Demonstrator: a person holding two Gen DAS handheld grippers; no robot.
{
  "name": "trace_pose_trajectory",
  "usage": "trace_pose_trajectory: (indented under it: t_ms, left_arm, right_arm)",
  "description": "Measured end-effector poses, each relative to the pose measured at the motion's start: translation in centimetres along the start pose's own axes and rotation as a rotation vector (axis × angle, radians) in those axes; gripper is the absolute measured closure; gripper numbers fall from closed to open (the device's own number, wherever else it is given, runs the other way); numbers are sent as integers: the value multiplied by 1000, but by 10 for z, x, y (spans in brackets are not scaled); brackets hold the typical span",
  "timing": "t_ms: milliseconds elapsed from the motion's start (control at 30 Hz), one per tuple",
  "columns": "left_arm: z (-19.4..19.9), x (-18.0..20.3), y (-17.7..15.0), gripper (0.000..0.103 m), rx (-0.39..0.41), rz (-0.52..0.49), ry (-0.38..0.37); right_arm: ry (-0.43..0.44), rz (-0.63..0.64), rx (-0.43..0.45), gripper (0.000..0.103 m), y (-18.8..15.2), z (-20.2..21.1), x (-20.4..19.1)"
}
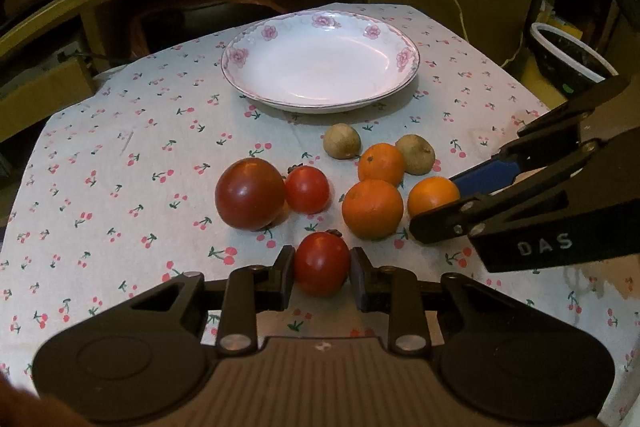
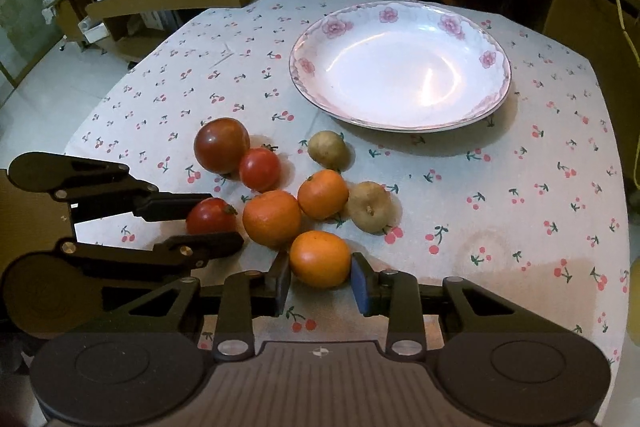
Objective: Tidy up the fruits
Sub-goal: 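Grasp the small red tomato with the left tool while the right tool grasps an orange, then carry the tomato and orange over the white plate and open both tools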
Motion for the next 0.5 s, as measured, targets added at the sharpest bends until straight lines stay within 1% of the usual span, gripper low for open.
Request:
trace_pose_trajectory:
  t_ms: [100,233,400,500]
  left_arm:
    - [6,-1,0,69,-5,18,20]
    - [20,-2,13,69,24,33,28]
    - [20,-13,45,69,74,69,15]
    - [8,-18,63,69,87,42,22]
  right_arm:
    - [13,-3,2,71,-1,5,-1]
    - [25,0,51,71,5,21,-4]
    - [37,-46,127,71,30,35,1]
    - [27,-71,149,71,46,32,11]
Point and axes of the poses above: each gripper's, at about its wrist camera, not at the fingertips, and z roughly against the way its jaws point, x to its right, y to its top, the point moved 10 cm from there along -z, roughly the way its jaws point, and after that the axes turned 12 degrees about -z, right-handed, at the moved point
